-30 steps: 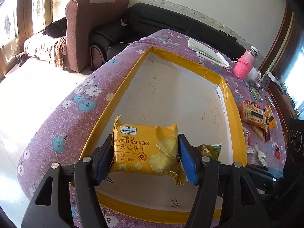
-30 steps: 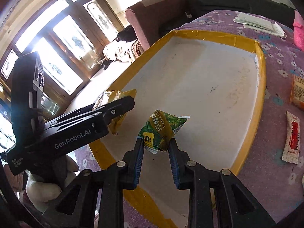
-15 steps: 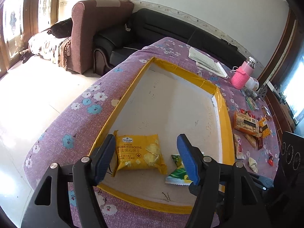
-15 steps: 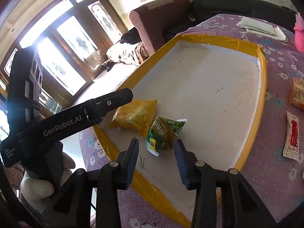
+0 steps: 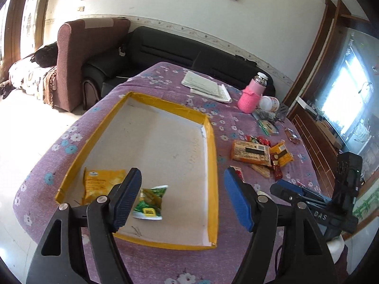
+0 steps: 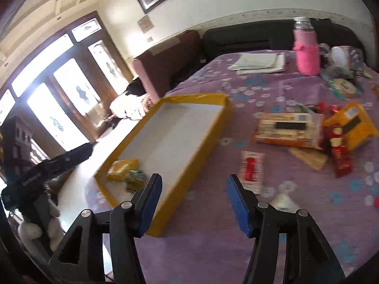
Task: Organize snacks
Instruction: 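Move both tools back to the snack pile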
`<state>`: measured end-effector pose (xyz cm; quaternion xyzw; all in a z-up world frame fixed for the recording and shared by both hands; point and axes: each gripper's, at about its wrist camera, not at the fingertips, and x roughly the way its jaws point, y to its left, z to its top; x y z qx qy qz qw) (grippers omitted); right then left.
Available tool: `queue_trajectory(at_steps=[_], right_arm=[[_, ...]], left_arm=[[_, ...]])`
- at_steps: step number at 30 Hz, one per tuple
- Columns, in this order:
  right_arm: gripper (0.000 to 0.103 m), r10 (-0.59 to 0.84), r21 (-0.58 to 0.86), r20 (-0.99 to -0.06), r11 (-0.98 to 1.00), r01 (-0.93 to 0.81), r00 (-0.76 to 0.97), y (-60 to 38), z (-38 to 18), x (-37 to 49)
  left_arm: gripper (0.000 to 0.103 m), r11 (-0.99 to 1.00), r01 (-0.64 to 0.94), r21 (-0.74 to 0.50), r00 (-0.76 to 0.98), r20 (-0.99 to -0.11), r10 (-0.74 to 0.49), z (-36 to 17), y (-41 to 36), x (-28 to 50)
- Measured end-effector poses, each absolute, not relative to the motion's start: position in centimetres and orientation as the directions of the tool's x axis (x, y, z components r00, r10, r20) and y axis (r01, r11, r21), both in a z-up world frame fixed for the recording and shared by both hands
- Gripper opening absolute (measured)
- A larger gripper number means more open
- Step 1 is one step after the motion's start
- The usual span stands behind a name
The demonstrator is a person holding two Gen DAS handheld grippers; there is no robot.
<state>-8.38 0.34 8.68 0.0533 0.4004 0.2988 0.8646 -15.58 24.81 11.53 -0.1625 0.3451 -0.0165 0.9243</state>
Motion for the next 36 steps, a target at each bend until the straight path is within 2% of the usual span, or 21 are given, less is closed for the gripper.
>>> queue_trajectory(at_steps=[5, 9, 16, 19, 21, 23, 24, 30, 32, 36], right_arm=[[0.060, 0.446, 0.286, -0.728, 0.887, -0.361, 0.520, -6.2, 5.5, -5.9], [0.060, 0.445, 0.268, -0.744, 0.882, -0.387, 0.498, -6.1, 3.6, -5.4], [0.058, 0.421, 0.193, -0.764, 0.872, -0.450, 0.489, -3.8, 1.7, -5.5], [0.048, 0.402, 0.161, -0.769, 0.874, -0.458, 0.498, -3.7, 1.2, -5.7], [0.036, 0.384, 0.145, -0.779, 0.879, -0.454, 0.495, -3.6, 0.9, -5.7], [0.032, 0.381, 0.140, -0.775, 0.881, -0.452, 0.503, -3.8, 0.8, -5.7], [0.026, 0.379, 0.138, -0.776, 0.882, -0.451, 0.503, -3.9, 0.8, -5.7], [0.022, 0.358, 0.144, -0.766, 0.905, -0.400, 0.534, -5.2, 1.1, -5.4], [0.022, 0.358, 0.163, -0.761, 0.913, -0.374, 0.541, -6.0, 1.3, -5.1], [0.022, 0.359, 0.210, -0.756, 0.925, -0.316, 0.547, -7.7, 1.4, -4.4]], left_arm=[[0.072, 0.938, -0.006, -0.347, 0.704, -0.668, -0.243, 10.2, 20.7, -13.1], [0.072, 0.928, 0.042, -0.371, 0.647, -0.698, -0.308, 9.3, 17.1, -10.3], [0.072, 0.930, 0.042, -0.365, 0.574, -0.753, -0.321, 7.1, 12.8, -6.1], [0.072, 0.946, 0.055, -0.319, 0.553, -0.780, -0.294, 6.0, 11.1, -4.6], [0.072, 0.953, 0.064, -0.297, 0.538, -0.793, -0.284, 5.2, 10.2, -3.8], [0.072, 0.961, 0.067, -0.270, 0.533, -0.804, -0.263, 4.6, 9.5, -3.0], [0.072, 0.963, 0.068, -0.261, 0.533, -0.806, -0.256, 4.4, 9.4, -2.7], [0.071, 0.979, 0.069, -0.193, 0.538, -0.819, -0.199, 3.2, 8.4, -1.5], [0.068, 0.984, 0.082, -0.157, 0.537, -0.825, -0.177, 2.8, 7.7, -1.3], [0.043, 0.990, 0.116, -0.080, 0.540, -0.832, -0.130, 1.9, 6.5, -1.0]])
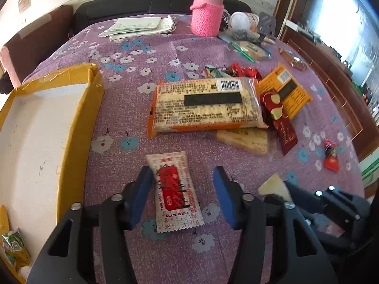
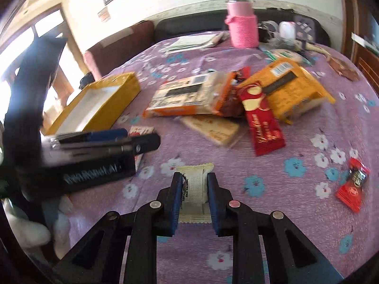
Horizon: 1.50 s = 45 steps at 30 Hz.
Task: Organize snacks
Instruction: 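Move both tools back to the snack pile, then grasp the red-and-white sauce packet with the left tool while the right tool grasps the small white packet, then carry the sauce packet and white packet over the yellow tray with both tools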
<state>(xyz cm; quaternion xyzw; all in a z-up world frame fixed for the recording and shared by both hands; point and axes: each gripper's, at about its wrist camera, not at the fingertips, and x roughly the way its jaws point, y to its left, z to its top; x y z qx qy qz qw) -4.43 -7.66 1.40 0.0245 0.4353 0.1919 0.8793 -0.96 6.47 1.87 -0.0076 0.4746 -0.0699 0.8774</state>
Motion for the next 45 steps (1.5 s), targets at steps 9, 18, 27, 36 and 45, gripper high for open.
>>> queue_trajectory(at_steps=[9, 18, 27, 36, 45], right_arm=[[0.022, 0.357, 0.239, -0.751, 0.931, -0.276, 0.555, -8.6, 1.4, -4.0], [0.022, 0.363, 0.264, -0.732, 0.931, -0.251, 0.577, -9.4, 1.6, -3.8], [0.022, 0.366, 0.261, -0.724, 0.930, -0.259, 0.585, -9.2, 1.5, -3.8], [0.022, 0.348, 0.250, -0.740, 0.937, -0.245, 0.575, -8.9, 1.3, -3.8], [0.022, 0.373, 0.267, -0.729, 0.927, -0.264, 0.574, -9.2, 4.0, -6.7]], left_arm=[[0.025, 0.980, 0.196, 0.042, 0.588, -0.805, -0.083, 1.6, 4.5, -1.7], [0.025, 0.979, 0.199, -0.039, 0.628, -0.762, -0.158, 4.4, 4.9, -4.0], [0.025, 0.976, 0.192, -0.101, 0.668, -0.715, -0.205, 6.7, 6.2, -7.8], [0.025, 0.975, 0.164, -0.149, 0.674, -0.705, -0.221, 7.0, 8.1, -10.1], [0.025, 0.965, 0.164, -0.204, 0.699, -0.666, -0.260, 8.5, 9.9, -12.5]])
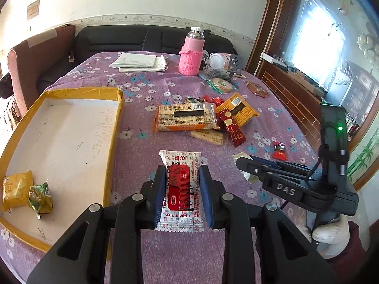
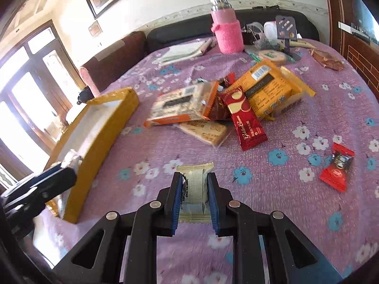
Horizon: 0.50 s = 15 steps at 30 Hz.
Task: Organize snacks
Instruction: 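Carry the sauce packet and white packet over the yellow tray with both tools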
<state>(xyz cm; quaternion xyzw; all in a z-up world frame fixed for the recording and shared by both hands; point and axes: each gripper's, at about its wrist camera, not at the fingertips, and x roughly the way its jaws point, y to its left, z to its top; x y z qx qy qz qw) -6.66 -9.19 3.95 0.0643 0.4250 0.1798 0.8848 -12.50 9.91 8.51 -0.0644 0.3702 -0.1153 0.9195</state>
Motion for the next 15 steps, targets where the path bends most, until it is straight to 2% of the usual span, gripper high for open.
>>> queue_trajectory(at_steps=[9, 15], right_arm=[[0.022, 0.464, 0.287, -0.660, 0.882, -0.373, 0.591, -6.2, 9.9, -10.8], [0.021, 0.551, 0.299, -0.602, 0.827, -0.477, 0.578, -2.4, 14.8, -12.3]], left_arm=[[0.025, 0.961, 0.147, -0.233, 0.754, -0.603, -0.262, 11.5, 13.3, -15.5], [0.025, 0.977, 0.072, -0.200, 0.823, -0.541, -0.171, 15.0, 18.3, -17.5]])
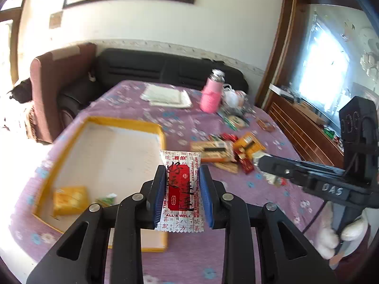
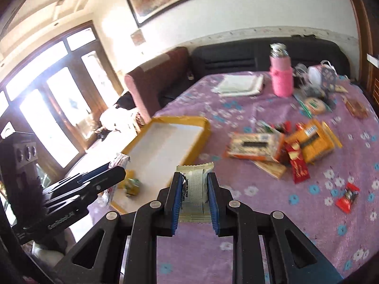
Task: Organize snacks
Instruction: 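Carry the sauce packet and white packet over the yellow tray with both tools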
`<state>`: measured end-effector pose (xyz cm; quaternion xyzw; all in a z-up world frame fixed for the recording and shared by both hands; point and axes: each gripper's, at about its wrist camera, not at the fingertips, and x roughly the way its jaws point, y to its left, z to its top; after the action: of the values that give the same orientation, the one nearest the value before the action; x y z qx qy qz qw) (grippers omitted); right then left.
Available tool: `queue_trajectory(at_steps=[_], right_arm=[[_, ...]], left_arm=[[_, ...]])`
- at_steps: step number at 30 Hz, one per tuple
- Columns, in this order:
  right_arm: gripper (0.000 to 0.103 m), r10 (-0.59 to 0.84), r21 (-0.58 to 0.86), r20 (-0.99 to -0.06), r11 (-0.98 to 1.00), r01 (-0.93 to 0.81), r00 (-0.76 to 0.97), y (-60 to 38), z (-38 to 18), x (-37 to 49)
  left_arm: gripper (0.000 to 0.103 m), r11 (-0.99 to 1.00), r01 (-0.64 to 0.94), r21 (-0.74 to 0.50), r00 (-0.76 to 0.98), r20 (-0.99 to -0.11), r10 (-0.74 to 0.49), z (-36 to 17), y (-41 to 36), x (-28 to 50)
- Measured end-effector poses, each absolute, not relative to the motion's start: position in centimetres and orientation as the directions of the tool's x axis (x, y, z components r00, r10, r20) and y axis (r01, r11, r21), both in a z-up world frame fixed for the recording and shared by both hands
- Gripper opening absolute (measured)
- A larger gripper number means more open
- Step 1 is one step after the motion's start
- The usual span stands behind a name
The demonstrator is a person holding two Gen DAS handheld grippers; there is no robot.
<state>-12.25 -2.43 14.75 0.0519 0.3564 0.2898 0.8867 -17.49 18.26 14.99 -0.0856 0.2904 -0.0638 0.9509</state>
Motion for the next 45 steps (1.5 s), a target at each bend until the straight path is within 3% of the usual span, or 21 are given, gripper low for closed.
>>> queue_trajectory(at_steps=[15, 30, 45], right_arm=[[0.021, 0.659, 0.315, -0.577, 0.724, -0.613, 0.483, 10.2, 20.6, -9.4], [0.021, 0.606, 0.387, -0.730, 0.747, -0.540, 0.315, 15.9, 8.9, -2.8], [0.021, 0.508, 0.318, -0.830, 0.770, -0.553, 0.230, 19.9, 3.2, -1.7]], left_arm=[[0.026, 0.977, -0.166, -0.130, 0.851, -0.521, 0.075, 17.5, 30.5, -15.6], [0.026, 0.964, -0.212, -0.158, 0.732, -0.679, 0.050, 8.8, 33.9, -9.0], [0.026, 0.966, -0.224, -0.126, 0.600, -0.800, 0.035, 3.9, 33.3, -4.3]])
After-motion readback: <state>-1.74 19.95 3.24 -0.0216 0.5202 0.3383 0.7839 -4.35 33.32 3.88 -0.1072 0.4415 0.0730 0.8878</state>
